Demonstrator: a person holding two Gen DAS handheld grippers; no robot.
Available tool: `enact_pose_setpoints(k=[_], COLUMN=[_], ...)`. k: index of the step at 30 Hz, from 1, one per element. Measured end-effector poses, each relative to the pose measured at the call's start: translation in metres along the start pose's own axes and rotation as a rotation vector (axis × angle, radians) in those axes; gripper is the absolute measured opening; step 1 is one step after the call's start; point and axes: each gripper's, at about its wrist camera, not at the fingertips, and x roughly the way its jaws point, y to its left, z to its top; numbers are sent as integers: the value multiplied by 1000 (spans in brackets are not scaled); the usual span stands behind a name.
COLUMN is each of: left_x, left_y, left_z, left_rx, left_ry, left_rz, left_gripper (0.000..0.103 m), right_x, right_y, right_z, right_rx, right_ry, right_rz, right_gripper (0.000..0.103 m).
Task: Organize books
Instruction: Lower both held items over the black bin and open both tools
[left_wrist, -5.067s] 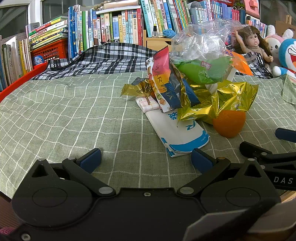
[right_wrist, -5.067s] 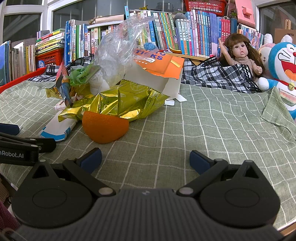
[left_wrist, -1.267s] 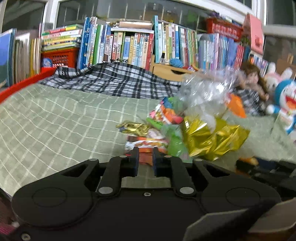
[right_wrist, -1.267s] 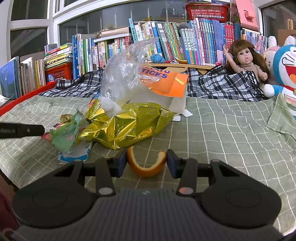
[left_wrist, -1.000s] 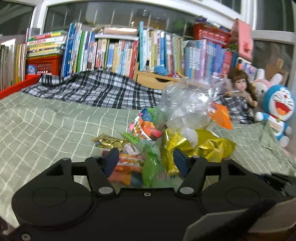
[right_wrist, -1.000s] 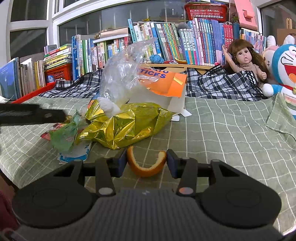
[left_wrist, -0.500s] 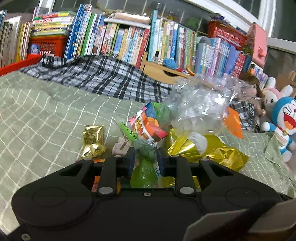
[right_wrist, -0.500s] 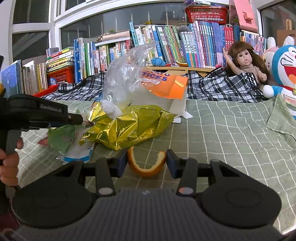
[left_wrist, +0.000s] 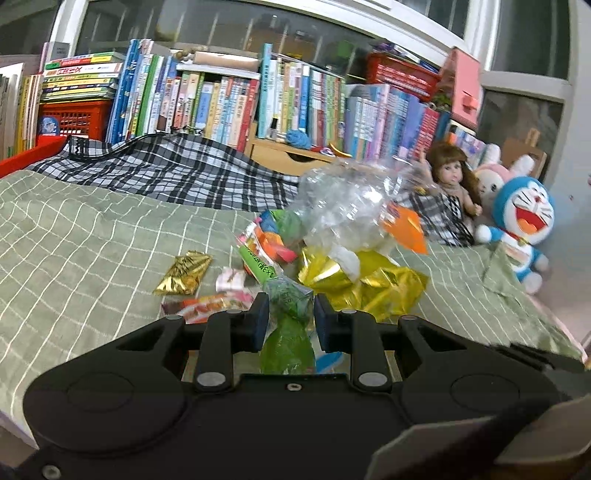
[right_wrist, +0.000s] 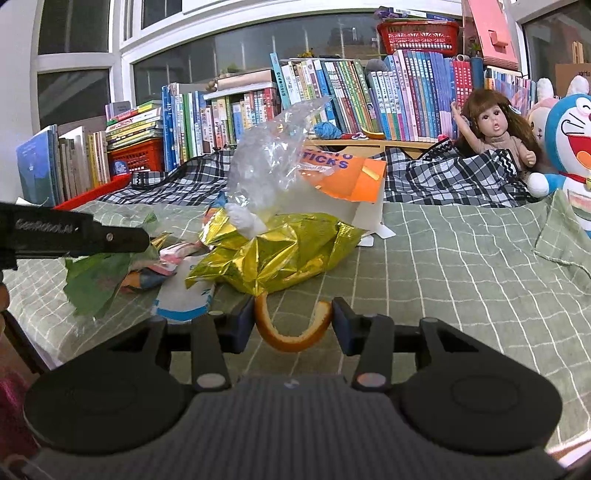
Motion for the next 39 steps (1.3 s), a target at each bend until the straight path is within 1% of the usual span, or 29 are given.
enact_pose_setpoints(k=[11,17,21,25,29,32,39], left_x=[-45,-72,-85,-93,-88,-78,-50], left_y=[-15,-23,-31,-33,-33,-31,-25], left_z=[-29,-47,-62,-81,-102,-118,-152], left_rx=[55,96,136,152,163,149,138], left_ry=[51,93,131,196,283,362,497], left_rz=[-81,-116,-136,-163,-165,-159,-116], left_gripper=[25,25,25,25,25,24,23], right_x=[-35,-59,-68,-72,-68,-65,-54], right_y=[12,19,21,21,17,15,8], right_z=[-16,-30,-45,-63,-84,-97,-121], right_rx=[-8,-21,-20,-13,10,22,71], right_ry=[22,54,104,174,257,303,394], right_rz=[52,87,119,139,148,142,139], right_gripper=[50,50,50,50,50,50,50])
